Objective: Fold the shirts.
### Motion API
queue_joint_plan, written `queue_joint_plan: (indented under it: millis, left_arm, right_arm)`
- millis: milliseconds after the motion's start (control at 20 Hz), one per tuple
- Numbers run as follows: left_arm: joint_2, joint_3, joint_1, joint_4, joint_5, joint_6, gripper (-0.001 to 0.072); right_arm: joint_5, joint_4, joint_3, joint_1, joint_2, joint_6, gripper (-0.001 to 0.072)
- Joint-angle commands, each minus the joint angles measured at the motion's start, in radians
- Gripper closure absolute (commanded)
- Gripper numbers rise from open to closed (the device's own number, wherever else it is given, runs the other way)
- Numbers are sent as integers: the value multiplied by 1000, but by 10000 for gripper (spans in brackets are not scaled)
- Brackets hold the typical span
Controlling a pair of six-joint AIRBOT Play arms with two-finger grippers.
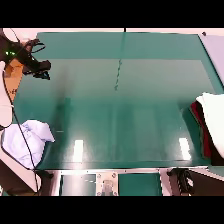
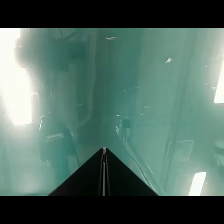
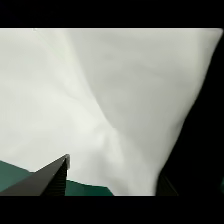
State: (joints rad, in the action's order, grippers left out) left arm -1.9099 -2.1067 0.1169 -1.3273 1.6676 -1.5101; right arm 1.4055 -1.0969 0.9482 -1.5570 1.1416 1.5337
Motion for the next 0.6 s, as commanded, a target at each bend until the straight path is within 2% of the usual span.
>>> queue_joint_plan:
  millis: [0,100,200,300,350,450,500,550]
  left_arm:
    - [0,-1,0,4,-8,0,684]
    - [0,-1,0,4,-10,0,685]
    - [0,-1,0,3,-11,21,685]
    - [2,-1,0,4,-5,25,685]
    - [3,-1,0,4,7,25,685]
    - [4,-1,0,7,60,23,685]
    - [13,-1,-1,7,72,25,685]
    - [32,-1,-4,7,71,26,685]
  right_arm:
    - [31,-165,-39,-4,6,28,144]
    - [167,-322,49,-3,8,142,180]
    - [278,-295,167,7,8,212,439]
    - [342,-225,286,78,9,292,445]
    - [342,-195,339,131,11,315,451]
    - [327,-158,423,283,29,318,647]
    - [293,-158,441,381,33,314,695]
    - [239,-155,442,476,32,304,695]
